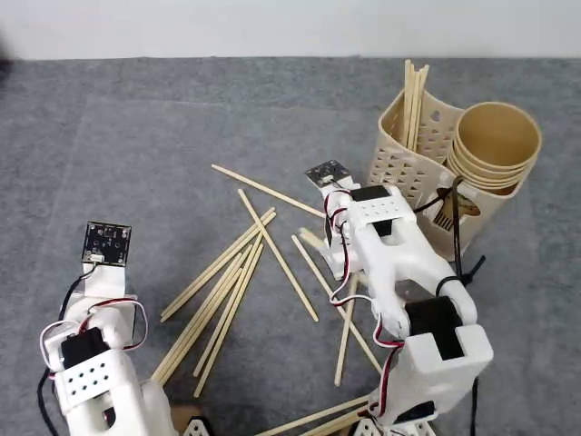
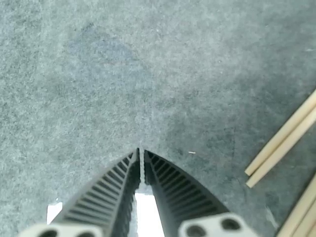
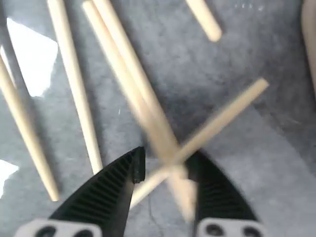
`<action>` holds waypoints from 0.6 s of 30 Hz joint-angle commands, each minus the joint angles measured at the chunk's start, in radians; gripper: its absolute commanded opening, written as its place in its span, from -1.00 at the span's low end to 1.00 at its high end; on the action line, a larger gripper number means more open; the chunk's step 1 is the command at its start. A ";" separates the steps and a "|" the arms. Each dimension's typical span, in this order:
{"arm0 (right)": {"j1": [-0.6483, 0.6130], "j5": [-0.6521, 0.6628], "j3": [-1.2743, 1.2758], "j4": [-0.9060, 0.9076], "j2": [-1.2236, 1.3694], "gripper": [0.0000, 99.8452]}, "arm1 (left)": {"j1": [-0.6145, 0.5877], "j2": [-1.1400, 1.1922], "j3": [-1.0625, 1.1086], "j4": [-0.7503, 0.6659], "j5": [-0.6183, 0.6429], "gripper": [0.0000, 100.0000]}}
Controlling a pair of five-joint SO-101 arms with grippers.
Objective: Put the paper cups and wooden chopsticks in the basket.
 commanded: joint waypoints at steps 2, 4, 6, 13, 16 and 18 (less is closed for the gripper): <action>0.002 0.008 -0.028 -0.004 -0.002 -0.97 | 0.005 -0.018 -0.007 -0.026 -0.009 -0.97; 0.004 0.008 -0.028 -0.001 -0.007 -0.98 | 0.005 -0.018 -0.007 -0.026 -0.009 -0.97; 0.004 0.008 -0.029 0.002 -0.012 -0.98 | 0.005 -0.018 -0.007 -0.026 -0.009 -0.97; -0.004 0.008 -0.031 0.038 -0.120 -0.98 | 0.005 -0.018 -0.007 -0.026 -0.009 -0.97; -0.005 0.008 -0.031 0.077 -0.213 -0.98 | 0.006 -0.018 -0.007 -0.026 -0.009 -0.97; -0.005 0.008 -0.031 0.107 -0.280 -0.99 | 0.006 -0.018 -0.007 -0.026 -0.009 -0.97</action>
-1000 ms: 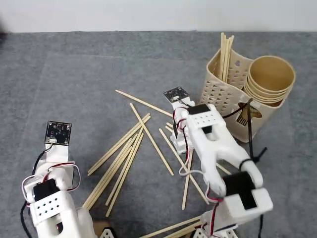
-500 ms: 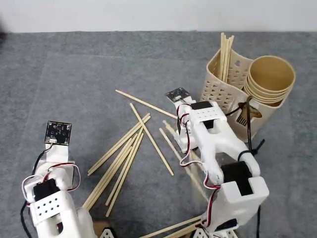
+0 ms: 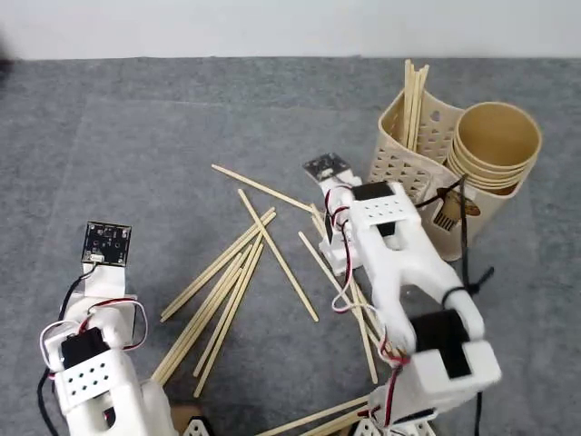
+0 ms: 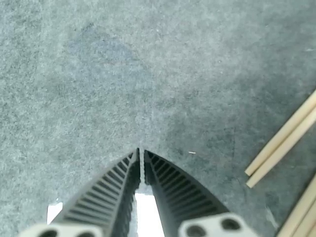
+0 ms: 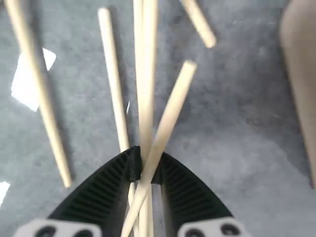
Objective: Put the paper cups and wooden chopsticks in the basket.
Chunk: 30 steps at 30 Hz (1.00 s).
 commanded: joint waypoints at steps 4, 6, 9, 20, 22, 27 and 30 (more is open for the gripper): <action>-0.002 0.008 -0.032 0.079 -0.265 -0.99 | 0.006 -0.018 -0.007 -0.026 -0.009 -0.97; -0.008 0.008 -0.046 0.084 -0.317 -0.99 | 0.006 -0.018 -0.007 -0.026 -0.009 -0.97; -0.019 -0.002 -0.087 0.094 -0.358 -0.99 | 0.006 -0.018 -0.007 -0.026 -0.009 -0.97; -0.065 -0.127 -0.324 0.090 -0.378 -0.99 | 0.006 -0.018 -0.007 -0.026 -0.009 -0.97; -0.077 -0.153 -0.376 0.093 -0.378 -0.99 | 0.006 -0.018 -0.007 -0.026 -0.009 -0.97; -0.081 -0.212 -0.499 0.087 -0.380 -0.99 | 0.006 -0.018 -0.007 -0.026 -0.009 -0.97; -0.079 -0.238 -0.565 0.084 -0.380 -0.99 | 0.006 -0.018 -0.007 -0.026 -0.009 -0.97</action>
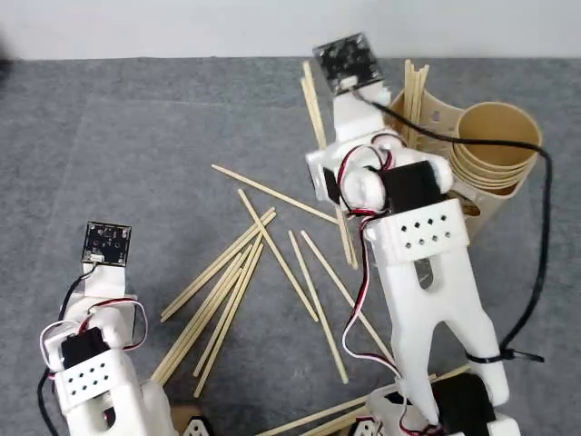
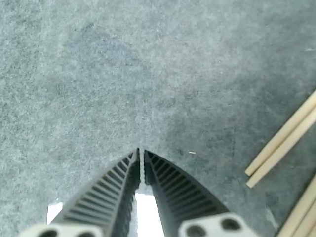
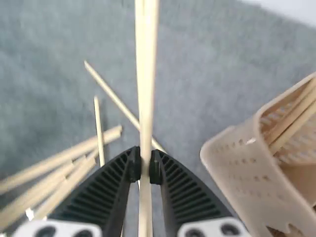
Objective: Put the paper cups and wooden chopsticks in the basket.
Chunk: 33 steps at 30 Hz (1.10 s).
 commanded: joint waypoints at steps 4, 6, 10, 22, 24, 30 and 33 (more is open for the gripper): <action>0.002 -0.057 -0.198 -0.004 -0.062 -0.99 | 0.006 -0.018 -0.007 -0.026 -0.009 -0.97; 0.007 -0.049 -0.232 -0.036 -0.062 -0.99 | 0.006 -0.018 -0.007 -0.026 -0.009 -0.97; 0.059 -0.015 -0.253 -0.151 -0.104 -0.99 | 0.006 -0.018 -0.007 -0.026 -0.012 -0.97; 0.251 0.017 -0.015 -0.530 -0.252 -0.99 | 0.006 -0.018 -0.007 -0.026 -0.034 -0.97; 0.285 0.018 0.087 -0.684 -0.263 -0.99 | 0.006 -0.018 -0.007 -0.026 -0.034 -0.97; 0.332 0.020 0.353 -0.974 -0.254 -0.99 | 0.006 -0.018 -0.007 -0.026 -0.034 -0.97; 0.349 0.020 0.457 -1.072 -0.254 -0.99 | 0.006 -0.018 -0.007 -0.026 -0.034 -0.97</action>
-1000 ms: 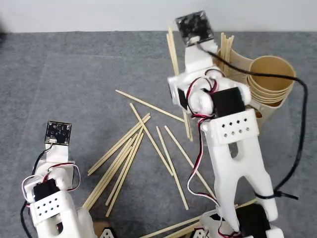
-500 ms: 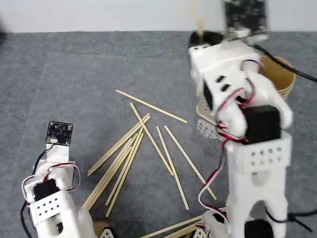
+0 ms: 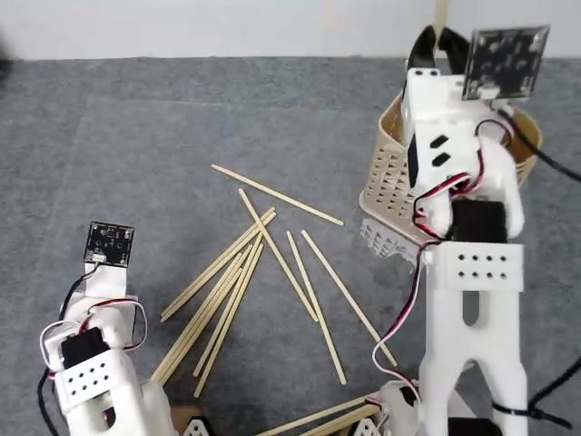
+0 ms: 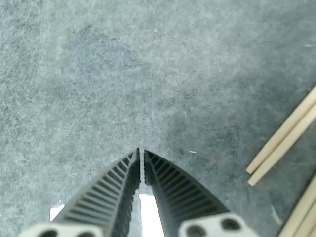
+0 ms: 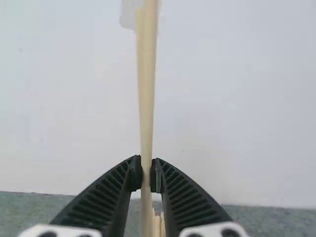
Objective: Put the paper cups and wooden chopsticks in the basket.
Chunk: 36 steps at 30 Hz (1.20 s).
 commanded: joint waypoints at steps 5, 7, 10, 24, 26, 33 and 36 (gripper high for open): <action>0.027 0.011 0.169 -0.160 -0.027 -0.98 | 0.006 -0.018 -0.007 -0.026 -0.008 -0.97; 0.027 0.011 0.180 -0.160 -0.027 -0.96 | 0.006 -0.018 -0.007 -0.026 -0.008 -0.97; 0.025 0.011 0.175 -0.139 -0.031 -0.78 | 0.006 -0.018 -0.007 -0.026 -0.008 -0.97; 0.018 0.002 -0.049 0.495 -0.050 -0.97 | 0.011 -0.018 -0.117 0.029 -0.002 -0.97; 0.018 0.002 -0.043 0.590 -0.077 -0.98 | 0.032 -0.018 -0.189 0.092 -0.002 -0.97; -0.076 0.002 0.000 0.924 -0.214 -0.98 | 0.199 -0.009 -0.438 0.308 -0.002 -0.97; -0.120 0.000 0.092 0.961 -0.298 -0.98 | 0.292 -0.008 -0.484 0.358 -0.002 -0.97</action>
